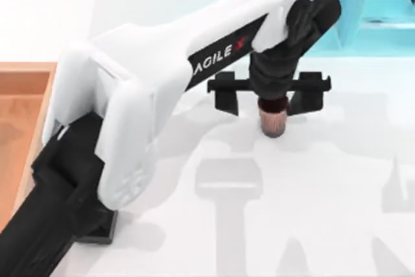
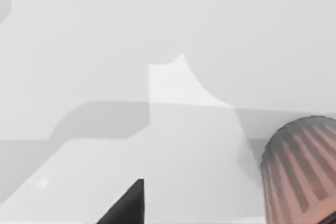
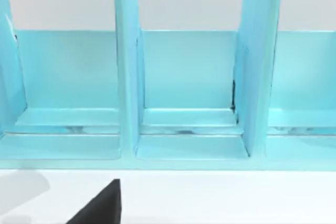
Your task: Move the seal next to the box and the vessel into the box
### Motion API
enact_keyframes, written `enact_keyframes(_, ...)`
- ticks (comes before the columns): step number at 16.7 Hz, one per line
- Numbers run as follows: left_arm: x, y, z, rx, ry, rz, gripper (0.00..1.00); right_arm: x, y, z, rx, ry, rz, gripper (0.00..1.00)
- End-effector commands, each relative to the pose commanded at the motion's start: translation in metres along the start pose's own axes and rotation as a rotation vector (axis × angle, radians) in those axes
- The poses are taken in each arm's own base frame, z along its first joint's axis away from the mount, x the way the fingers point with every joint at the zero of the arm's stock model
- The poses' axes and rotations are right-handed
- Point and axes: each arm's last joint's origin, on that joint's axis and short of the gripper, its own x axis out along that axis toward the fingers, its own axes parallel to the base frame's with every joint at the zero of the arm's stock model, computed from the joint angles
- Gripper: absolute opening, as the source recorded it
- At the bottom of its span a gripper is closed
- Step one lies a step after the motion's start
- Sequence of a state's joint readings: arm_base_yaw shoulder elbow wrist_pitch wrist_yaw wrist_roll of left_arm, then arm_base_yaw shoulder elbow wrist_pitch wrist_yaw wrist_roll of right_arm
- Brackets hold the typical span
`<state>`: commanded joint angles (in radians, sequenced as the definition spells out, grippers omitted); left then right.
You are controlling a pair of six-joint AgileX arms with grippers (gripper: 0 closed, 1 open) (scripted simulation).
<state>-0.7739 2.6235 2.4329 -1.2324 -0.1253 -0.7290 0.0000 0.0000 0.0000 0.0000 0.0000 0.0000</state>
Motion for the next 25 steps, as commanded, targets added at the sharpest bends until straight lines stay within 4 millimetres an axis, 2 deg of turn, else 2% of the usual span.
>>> enact_keyframes(9,0.000,0.000,0.000,0.000,0.000,0.000,0.02,0.000,0.000,0.000,0.000,0.000,0.000,1.00)
enact_keyframes(18,0.000,-0.002,-0.001,0.006,0.000,0.000,0.00,0.000,0.000,0.000,0.000,0.000,0.000,1.00)
enact_keyframes(20,-0.005,0.003,0.001,0.005,0.000,0.000,0.00,0.000,0.000,0.000,0.000,0.000,0.000,1.00)
enact_keyframes(22,-0.021,0.021,0.009,0.000,-0.001,0.000,0.00,0.000,0.000,0.000,0.000,0.000,0.000,1.00)
enact_keyframes(25,-0.069,0.059,0.018,-0.004,-0.021,-0.015,0.00,0.000,0.000,0.000,0.000,0.000,0.000,1.00)
